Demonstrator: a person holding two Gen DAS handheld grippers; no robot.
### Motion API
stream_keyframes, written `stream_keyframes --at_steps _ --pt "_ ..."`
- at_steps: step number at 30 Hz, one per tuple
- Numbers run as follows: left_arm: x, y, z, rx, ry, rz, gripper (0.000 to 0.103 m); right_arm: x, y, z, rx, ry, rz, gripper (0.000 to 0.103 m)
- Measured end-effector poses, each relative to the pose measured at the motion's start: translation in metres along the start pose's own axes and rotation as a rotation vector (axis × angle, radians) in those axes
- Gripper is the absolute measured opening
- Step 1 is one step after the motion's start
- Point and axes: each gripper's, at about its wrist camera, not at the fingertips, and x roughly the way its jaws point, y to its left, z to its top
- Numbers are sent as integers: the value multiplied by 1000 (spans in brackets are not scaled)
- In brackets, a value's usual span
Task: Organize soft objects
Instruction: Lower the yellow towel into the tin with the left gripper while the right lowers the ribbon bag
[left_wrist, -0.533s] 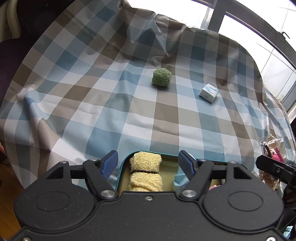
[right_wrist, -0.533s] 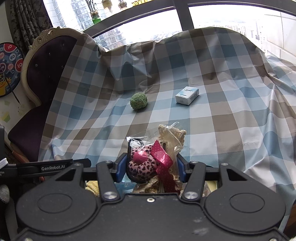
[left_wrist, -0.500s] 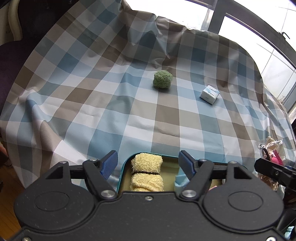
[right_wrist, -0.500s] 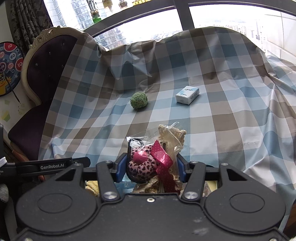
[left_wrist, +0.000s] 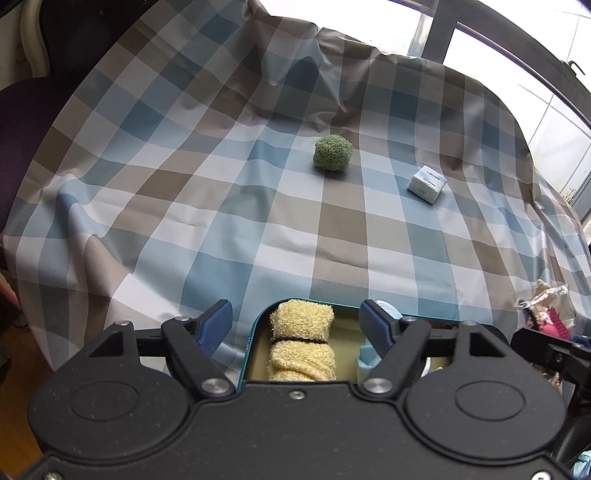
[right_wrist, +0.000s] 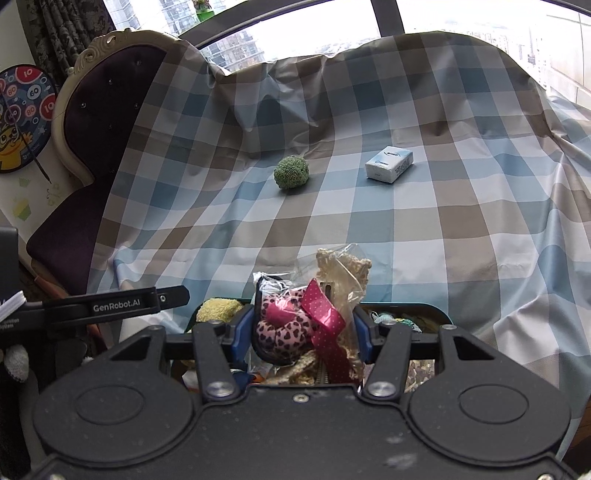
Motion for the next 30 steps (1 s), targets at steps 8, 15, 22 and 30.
stream_keyframes --at_steps 8,15,22,30 --pt "1 1 0 -3 4 1 71 -5 9 4 -32 -44 -3 79" --pt "0 -1 -1 5 3 0 71 -5 -3 4 7 -38 -18 79" --pt "-1 -6 -2 24 0 12 71 -1 -7 1 18 -24 -29 79" --pt "1 -5 -4 35 0 36 72 8 -11 -5 21 3 -75 79"
